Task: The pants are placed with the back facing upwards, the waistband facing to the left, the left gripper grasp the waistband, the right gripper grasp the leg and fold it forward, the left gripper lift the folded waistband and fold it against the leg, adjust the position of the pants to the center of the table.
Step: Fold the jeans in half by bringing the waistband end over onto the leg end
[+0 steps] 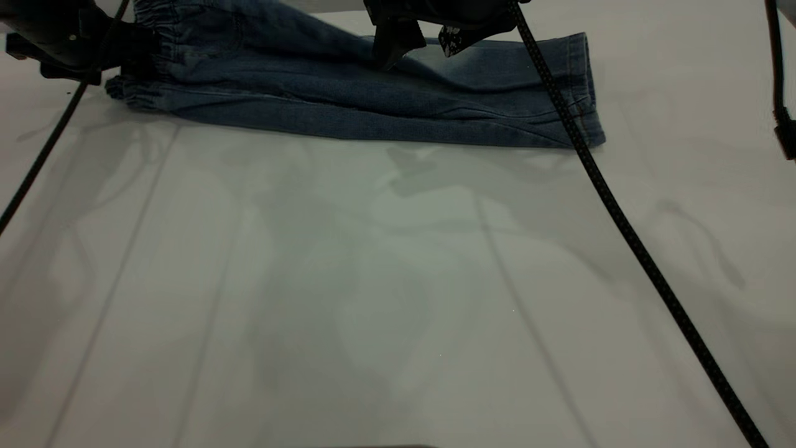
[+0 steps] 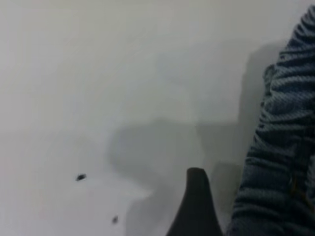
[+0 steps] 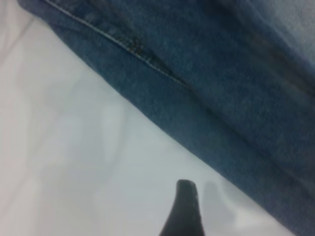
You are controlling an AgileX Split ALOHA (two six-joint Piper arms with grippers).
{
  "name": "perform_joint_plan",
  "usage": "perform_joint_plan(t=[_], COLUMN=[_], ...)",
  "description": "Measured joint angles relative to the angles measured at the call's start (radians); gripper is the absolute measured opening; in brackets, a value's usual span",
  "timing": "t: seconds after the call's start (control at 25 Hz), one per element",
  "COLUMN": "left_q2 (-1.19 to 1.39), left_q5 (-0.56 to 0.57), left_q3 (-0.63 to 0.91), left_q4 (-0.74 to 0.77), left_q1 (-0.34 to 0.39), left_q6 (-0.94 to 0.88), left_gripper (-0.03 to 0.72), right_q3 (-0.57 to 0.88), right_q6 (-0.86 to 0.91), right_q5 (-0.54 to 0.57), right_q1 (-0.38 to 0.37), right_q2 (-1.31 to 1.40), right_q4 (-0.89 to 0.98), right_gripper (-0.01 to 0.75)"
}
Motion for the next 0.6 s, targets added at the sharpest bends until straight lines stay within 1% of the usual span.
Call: perform_joint_plan(t=[0.08, 0.12, 0.16, 0.24, 0.28, 0.32, 0.36, 0.48, 0.52, 0.6], left_q2=[0.013, 0.018, 0.02, 0.022, 0.022, 0.022, 0.022, 0.015, 0.004, -0.029], left_q5=[-0.027, -0.034, -0.041, -0.052, -0.057, -0.058, -0.058, -0.047, -0.028, 0.048], left_q3=[-0.003, -0.006, -0.007, -0.008, -0.008, -0.009, -0.009, -0.009, -0.009, -0.007], left_q4=[0.0, 0.0, 0.0, 0.002, 0.003, 0.005, 0.005, 0.005, 0.005, 0.005], left_q1=[-0.006, -0.009, -0.011, -0.014, -0.016, -0.016, -0.016, -0.016, -0.016, -0.016], left_q6=[-0.045, -0.065, -0.077, -0.086, -0.087, -0.087, -0.085, -0.049, -0.029, 0.038], left_gripper=[0.483, 0.444, 0.39, 0.251, 0.161, 0.096, 0.064, 0.047, 0.047, 0.046], right_q3=[0.0, 0.0, 0.0, 0.0, 0.0, 0.0, 0.0, 0.0, 0.0, 0.0], right_q6=[-0.001, -0.001, -0.001, -0.001, -0.001, -0.001, -0.001, -0.004, -0.006, -0.009], right_q5=[0.0, 0.0, 0.0, -0.001, -0.001, -0.001, -0.001, -0.001, -0.002, -0.003], right_q1=[0.0, 0.0, 0.0, 0.0, 0.0, 0.0, 0.0, 0.0, 0.0, 0.0], right_q2=[0.0, 0.0, 0.0, 0.0, 0.0, 0.0, 0.0, 0.0, 0.0, 0.0], right_q4=[0.0, 0.0, 0.0, 0.0, 0.0, 0.0, 0.0, 0.0, 0.0, 0.0], right_gripper=[0.545, 0.545, 0.545, 0.545, 0.545, 0.545, 0.545, 0.545, 0.545, 0.545])
